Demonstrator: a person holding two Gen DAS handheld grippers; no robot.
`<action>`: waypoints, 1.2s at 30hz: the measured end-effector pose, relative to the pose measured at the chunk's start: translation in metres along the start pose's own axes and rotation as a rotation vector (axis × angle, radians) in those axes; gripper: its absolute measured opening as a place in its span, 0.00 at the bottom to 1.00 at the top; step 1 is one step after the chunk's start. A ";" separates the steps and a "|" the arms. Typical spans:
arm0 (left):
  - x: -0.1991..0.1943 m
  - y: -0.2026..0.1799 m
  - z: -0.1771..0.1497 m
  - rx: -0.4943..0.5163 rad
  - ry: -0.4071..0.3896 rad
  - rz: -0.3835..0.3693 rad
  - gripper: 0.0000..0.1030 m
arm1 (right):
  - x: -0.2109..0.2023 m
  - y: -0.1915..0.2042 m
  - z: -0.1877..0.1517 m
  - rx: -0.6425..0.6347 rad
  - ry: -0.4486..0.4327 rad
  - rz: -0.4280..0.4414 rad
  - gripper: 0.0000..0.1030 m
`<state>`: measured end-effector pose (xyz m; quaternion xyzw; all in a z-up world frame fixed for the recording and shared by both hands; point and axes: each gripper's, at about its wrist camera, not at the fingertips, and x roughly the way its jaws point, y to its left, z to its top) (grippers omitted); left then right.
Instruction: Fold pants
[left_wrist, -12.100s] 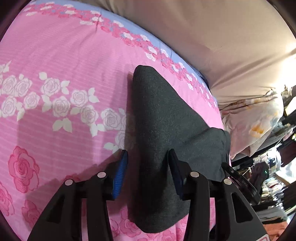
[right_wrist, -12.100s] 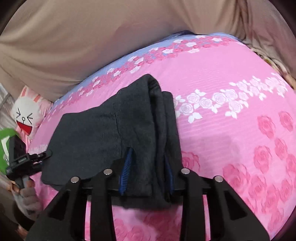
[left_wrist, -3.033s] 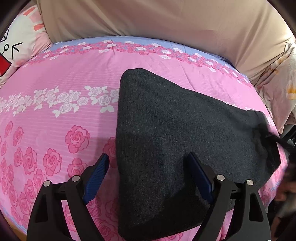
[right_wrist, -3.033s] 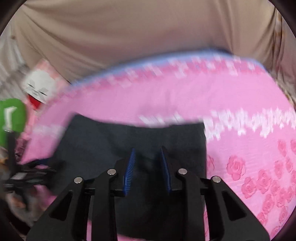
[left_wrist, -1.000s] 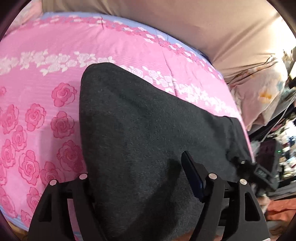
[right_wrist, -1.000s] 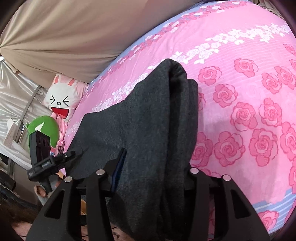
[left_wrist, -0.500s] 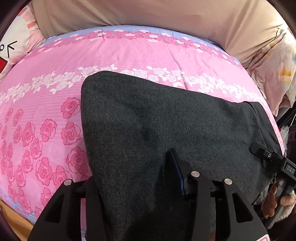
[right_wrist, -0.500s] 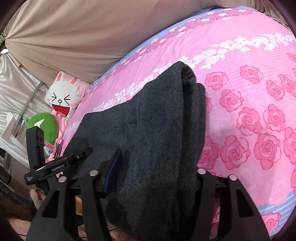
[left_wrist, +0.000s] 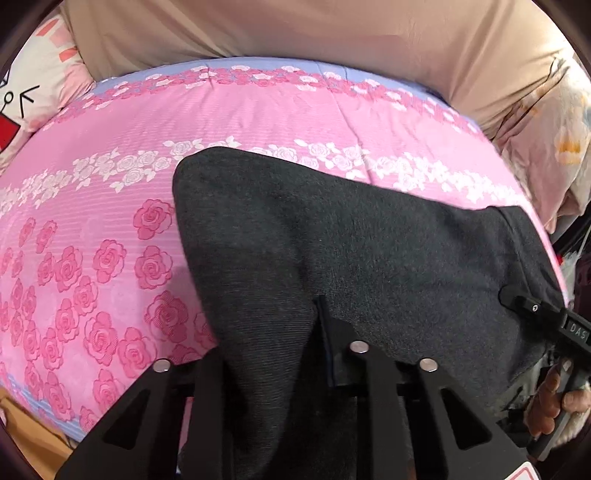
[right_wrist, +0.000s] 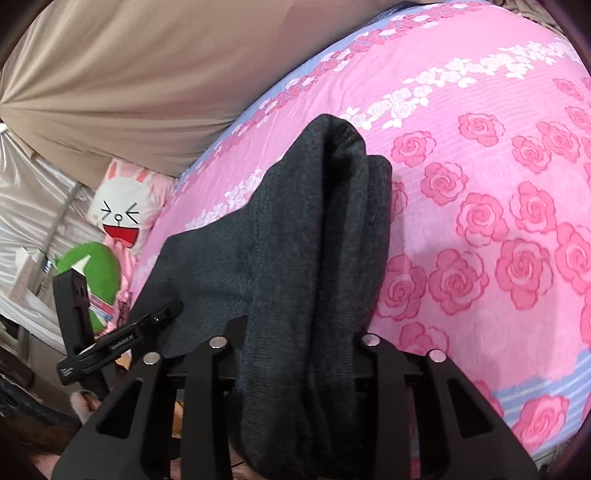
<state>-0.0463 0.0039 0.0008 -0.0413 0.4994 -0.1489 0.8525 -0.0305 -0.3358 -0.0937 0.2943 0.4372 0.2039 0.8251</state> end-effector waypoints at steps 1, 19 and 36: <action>-0.005 0.001 0.000 0.001 -0.004 -0.016 0.16 | -0.004 0.004 -0.001 -0.013 -0.003 -0.001 0.28; -0.205 -0.035 0.057 0.187 -0.541 -0.135 0.12 | -0.135 0.142 0.055 -0.377 -0.408 0.119 0.27; -0.230 -0.040 0.199 0.231 -0.900 -0.076 0.13 | -0.099 0.194 0.210 -0.483 -0.628 0.234 0.27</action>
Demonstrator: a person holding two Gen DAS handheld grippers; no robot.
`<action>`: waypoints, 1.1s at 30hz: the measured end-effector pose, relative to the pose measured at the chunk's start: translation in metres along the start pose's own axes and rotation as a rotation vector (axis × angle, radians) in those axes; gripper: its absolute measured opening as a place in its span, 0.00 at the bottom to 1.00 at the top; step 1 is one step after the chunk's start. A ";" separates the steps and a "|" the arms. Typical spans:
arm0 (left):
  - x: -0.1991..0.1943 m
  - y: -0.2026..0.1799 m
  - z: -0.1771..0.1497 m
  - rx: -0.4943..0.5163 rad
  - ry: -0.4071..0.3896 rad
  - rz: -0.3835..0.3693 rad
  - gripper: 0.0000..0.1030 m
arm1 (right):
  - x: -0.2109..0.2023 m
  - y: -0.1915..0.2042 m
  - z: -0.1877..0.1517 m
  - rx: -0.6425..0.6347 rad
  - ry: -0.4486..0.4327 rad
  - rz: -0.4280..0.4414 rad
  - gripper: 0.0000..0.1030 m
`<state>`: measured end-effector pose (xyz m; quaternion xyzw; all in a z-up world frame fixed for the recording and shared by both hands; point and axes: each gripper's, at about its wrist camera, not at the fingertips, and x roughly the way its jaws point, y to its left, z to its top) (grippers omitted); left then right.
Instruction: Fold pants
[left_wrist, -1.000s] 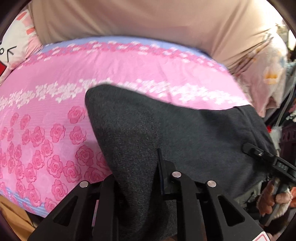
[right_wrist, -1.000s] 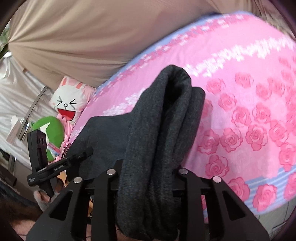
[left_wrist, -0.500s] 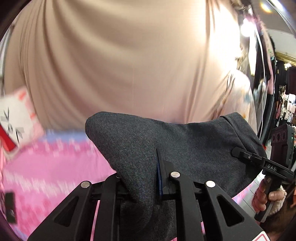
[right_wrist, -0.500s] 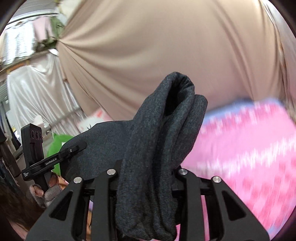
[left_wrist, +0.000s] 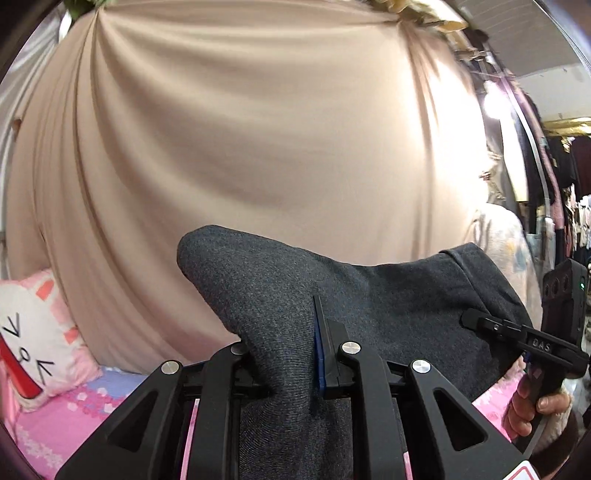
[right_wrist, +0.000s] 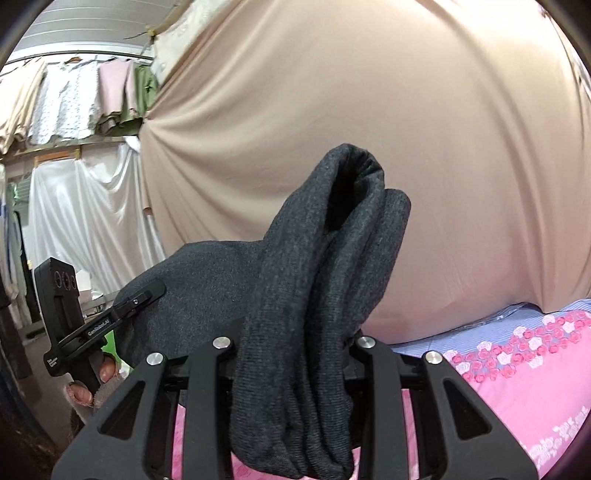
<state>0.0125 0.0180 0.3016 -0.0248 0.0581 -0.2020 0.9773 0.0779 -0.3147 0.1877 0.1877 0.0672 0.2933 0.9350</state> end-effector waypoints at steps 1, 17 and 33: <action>0.015 0.006 -0.001 -0.010 0.019 0.001 0.13 | 0.010 -0.008 -0.001 0.007 0.010 -0.007 0.27; 0.208 0.154 -0.285 -0.517 0.719 0.138 0.59 | 0.104 -0.227 -0.187 0.360 0.476 -0.477 0.63; 0.243 0.132 -0.280 -0.424 0.786 0.166 0.39 | 0.183 -0.210 -0.205 0.231 0.609 -0.503 0.47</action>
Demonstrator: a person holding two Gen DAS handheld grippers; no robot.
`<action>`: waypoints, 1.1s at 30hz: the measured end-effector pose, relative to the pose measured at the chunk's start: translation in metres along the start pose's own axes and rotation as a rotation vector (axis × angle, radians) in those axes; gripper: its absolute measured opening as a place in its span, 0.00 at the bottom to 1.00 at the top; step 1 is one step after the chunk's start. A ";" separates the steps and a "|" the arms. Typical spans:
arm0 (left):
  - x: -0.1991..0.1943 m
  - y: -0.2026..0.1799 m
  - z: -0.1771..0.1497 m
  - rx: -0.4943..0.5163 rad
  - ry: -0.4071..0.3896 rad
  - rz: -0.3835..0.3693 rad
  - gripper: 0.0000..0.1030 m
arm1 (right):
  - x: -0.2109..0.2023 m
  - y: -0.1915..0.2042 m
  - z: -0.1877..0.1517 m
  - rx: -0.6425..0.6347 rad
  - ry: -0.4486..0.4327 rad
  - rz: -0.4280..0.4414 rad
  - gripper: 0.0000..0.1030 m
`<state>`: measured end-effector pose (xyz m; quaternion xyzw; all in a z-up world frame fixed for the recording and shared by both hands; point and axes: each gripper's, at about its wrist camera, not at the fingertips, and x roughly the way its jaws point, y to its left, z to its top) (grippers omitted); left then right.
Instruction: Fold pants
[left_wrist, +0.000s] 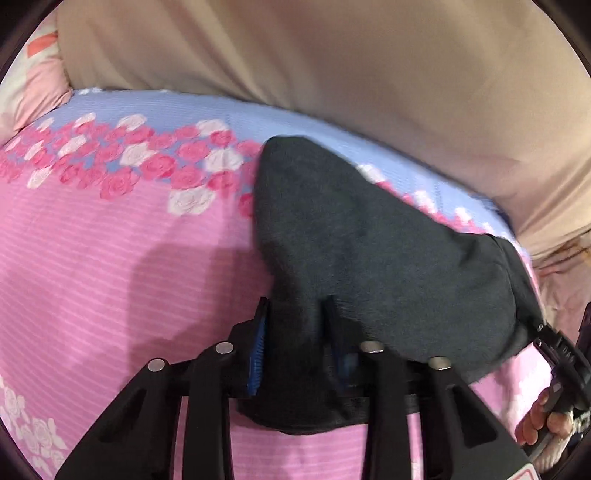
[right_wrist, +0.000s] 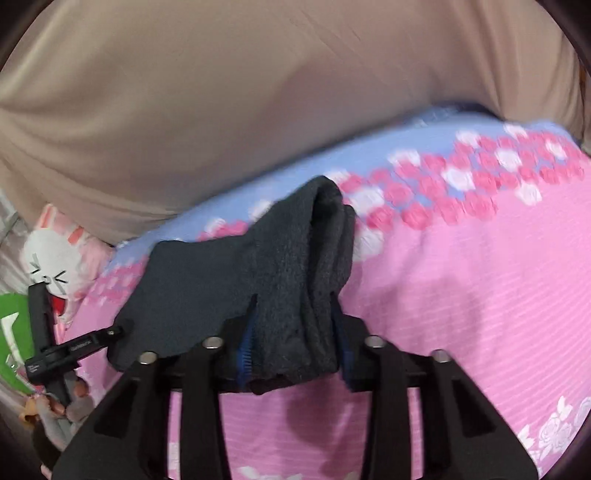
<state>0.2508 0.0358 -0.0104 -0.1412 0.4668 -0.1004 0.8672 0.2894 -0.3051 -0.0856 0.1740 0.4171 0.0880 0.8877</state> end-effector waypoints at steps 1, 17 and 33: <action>-0.005 0.002 -0.002 -0.002 -0.015 0.016 0.43 | -0.002 -0.005 -0.003 0.032 -0.017 0.005 0.58; -0.041 -0.036 -0.027 0.087 -0.116 0.062 0.38 | -0.051 0.039 -0.032 -0.114 -0.173 -0.099 0.05; -0.089 -0.051 -0.133 0.200 -0.111 0.142 0.78 | -0.104 0.033 -0.135 -0.104 -0.132 -0.156 0.42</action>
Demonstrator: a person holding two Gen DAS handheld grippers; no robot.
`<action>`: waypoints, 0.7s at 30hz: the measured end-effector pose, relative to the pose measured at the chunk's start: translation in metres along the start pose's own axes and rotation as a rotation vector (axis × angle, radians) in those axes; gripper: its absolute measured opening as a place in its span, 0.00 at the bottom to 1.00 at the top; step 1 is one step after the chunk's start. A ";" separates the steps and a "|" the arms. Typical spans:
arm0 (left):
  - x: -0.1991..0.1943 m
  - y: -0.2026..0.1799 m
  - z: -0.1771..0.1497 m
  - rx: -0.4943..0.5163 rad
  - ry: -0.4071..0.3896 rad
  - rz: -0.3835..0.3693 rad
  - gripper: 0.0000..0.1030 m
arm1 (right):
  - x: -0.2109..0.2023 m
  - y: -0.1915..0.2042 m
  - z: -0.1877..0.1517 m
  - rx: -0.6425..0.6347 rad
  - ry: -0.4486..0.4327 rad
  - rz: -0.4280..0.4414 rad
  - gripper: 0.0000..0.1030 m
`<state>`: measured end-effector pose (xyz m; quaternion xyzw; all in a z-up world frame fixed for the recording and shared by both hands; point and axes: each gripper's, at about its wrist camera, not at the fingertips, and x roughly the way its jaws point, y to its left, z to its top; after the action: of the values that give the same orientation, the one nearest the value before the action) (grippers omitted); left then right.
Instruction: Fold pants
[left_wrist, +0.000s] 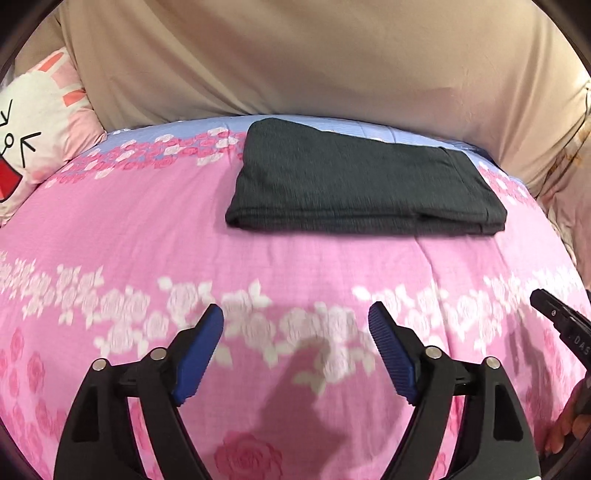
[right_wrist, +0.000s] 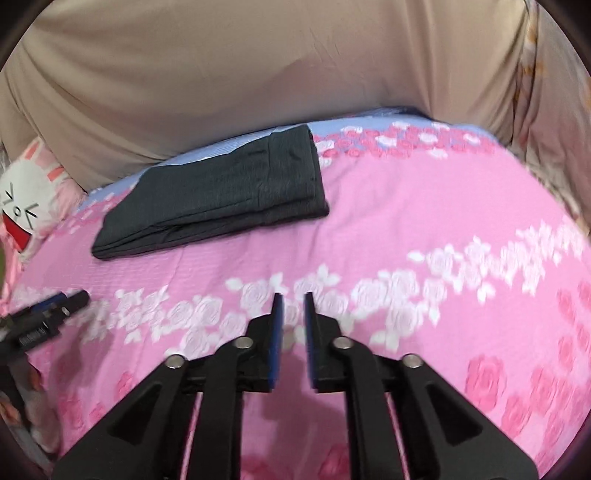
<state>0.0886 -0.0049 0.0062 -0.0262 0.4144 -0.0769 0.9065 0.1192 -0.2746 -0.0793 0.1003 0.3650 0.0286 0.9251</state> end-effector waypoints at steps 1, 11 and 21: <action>-0.003 0.000 -0.002 -0.001 -0.013 -0.002 0.86 | -0.001 0.000 -0.002 0.003 -0.003 -0.005 0.65; -0.002 -0.014 -0.006 0.066 -0.024 0.134 0.88 | -0.010 0.005 -0.006 0.000 -0.035 -0.078 0.94; -0.011 -0.016 -0.004 0.075 -0.072 0.090 0.88 | -0.010 0.011 -0.006 -0.033 -0.033 -0.084 0.95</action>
<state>0.0764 -0.0188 0.0136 0.0235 0.3792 -0.0508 0.9236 0.1082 -0.2639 -0.0747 0.0700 0.3529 -0.0058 0.9330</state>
